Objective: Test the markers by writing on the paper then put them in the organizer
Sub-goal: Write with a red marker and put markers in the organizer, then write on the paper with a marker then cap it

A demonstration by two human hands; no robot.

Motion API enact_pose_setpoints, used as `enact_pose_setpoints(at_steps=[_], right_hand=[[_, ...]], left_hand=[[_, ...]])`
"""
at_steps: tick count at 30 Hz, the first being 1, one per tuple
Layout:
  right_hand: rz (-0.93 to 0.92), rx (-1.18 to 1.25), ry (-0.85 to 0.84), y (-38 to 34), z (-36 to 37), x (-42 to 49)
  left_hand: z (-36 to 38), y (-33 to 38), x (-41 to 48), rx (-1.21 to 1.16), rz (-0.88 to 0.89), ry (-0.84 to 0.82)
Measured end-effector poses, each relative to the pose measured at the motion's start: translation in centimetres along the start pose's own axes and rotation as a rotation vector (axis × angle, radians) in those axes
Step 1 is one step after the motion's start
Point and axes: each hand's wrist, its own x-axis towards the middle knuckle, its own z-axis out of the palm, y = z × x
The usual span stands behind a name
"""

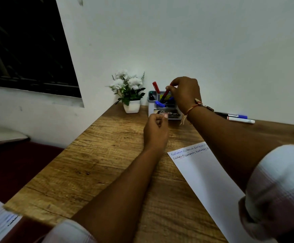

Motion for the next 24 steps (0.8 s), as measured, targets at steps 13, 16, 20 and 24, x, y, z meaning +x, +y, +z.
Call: enact_pose_setpoints(at_steps=[13, 16, 20, 24], right_hand=[[-0.131, -0.312, -0.216, 3.2, -3.1, -1.1], [-0.079, -0.249, -0.105, 5.0, -4.9, -1.7], [0.086, -0.270, -0.138, 10.3, -7.1, -3.0], [0.231, -0.407, -0.316, 15.1, -8.2, -4.8]], left_hand=[[0.1, -0.1, -0.2, 0.125, 0.016, -0.076], [0.0, -0.2, -0.3, 0.136, 0.033, -0.098], [0.2, -0.4, -0.3, 0.161, 0.060, -0.135], [0.2, -0.5, -0.3, 0.208, 0.089, -0.167]])
